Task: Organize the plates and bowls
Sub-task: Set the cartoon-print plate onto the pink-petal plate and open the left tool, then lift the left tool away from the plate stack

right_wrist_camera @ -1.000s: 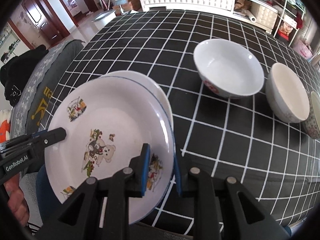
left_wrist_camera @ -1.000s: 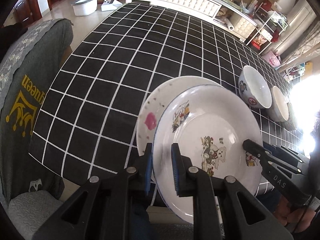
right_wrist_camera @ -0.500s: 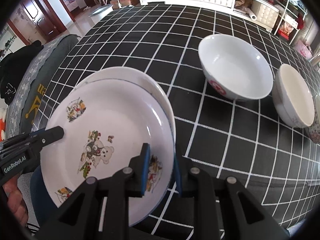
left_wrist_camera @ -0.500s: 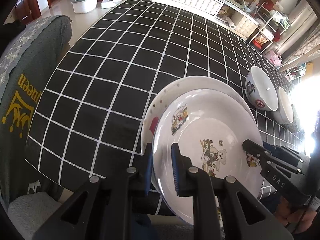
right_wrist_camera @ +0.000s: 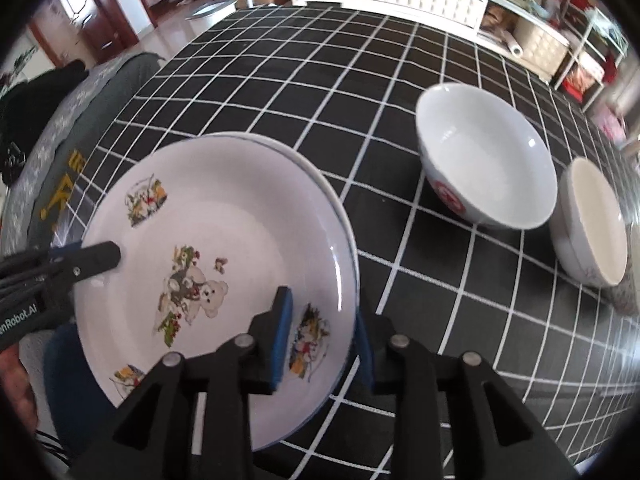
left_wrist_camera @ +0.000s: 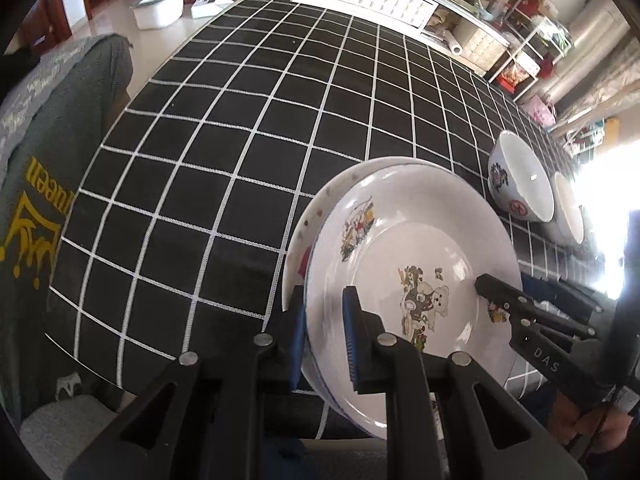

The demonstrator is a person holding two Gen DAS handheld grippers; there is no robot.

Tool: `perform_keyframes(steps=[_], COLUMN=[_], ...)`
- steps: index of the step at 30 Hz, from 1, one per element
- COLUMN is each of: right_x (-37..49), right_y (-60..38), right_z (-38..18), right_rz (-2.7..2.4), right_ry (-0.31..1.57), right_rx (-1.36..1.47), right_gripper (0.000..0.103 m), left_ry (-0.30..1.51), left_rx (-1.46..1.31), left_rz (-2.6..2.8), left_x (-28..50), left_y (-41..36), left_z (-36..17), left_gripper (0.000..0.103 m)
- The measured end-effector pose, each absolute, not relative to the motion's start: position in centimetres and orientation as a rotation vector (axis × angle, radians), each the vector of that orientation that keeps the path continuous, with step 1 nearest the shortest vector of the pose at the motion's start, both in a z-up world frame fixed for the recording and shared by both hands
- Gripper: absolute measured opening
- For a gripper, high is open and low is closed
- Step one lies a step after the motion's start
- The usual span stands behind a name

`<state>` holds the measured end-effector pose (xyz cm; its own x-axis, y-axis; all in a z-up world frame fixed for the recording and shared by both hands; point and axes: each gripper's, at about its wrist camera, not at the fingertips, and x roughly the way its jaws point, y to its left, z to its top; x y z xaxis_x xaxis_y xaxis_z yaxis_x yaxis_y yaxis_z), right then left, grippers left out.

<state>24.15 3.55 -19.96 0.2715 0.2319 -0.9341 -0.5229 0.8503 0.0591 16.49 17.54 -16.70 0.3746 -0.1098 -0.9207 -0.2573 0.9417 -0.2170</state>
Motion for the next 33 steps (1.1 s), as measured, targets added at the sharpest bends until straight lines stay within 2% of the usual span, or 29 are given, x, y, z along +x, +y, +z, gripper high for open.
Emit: perform_keyframes(steps=[6,17,18,21,26,28,29,30,33], right_x=[24.3,24.4,24.4,24.4,24.1,24.1,24.1,24.0,23.7], right_y=[3.7,3.9,3.9,4.0,4.2,4.1,4.0,4.1,4.2], right_z=[-20.1,-20.0,-20.0,-20.1,-20.1,-20.1,-20.0,-20.1,-20.2], right_rz=[0.493,0.449,0.448,0.451,0.458,0.458,0.463,0.462,0.464], right_ry=[1.211,1.219,1.22,1.237,1.245,1.254,1.251,1.255,1.261], right_rx=[-0.274,-0.282,-0.283,-0.297,-0.322,-0.323,-0.317,-0.321,-0.343], right_gripper=[0.037,0.043,0.045,0.06,0.062,0.063,0.068,0.07,0.071], left_ry=[1.19,1.218,1.219,1.225,1.237,1.234,1.235,1.233,1.238], left_rx=[-0.32,-0.255,-0.256,-0.262,-0.257,-0.244,-0.23,-0.218,-0.219], left_rz=[0.054,-0.004,-0.009,-0.019,-0.03,-0.022,-0.009,0.0,0.003], left_x=[16.0,17.0,17.0,17.1,17.2,17.1,17.1,17.0,16.6], left_y=[17.1,17.1,17.2,17.2,17.3,17.1,17.1,17.0,17.2], left_z=[-16.2,-16.3,-16.3,-16.3,-16.2,-15.9,-15.8,-15.7,-15.7], left_gripper=[0.027,0.029,0.029,0.03,0.031,0.038,0.051,0.055,0.055])
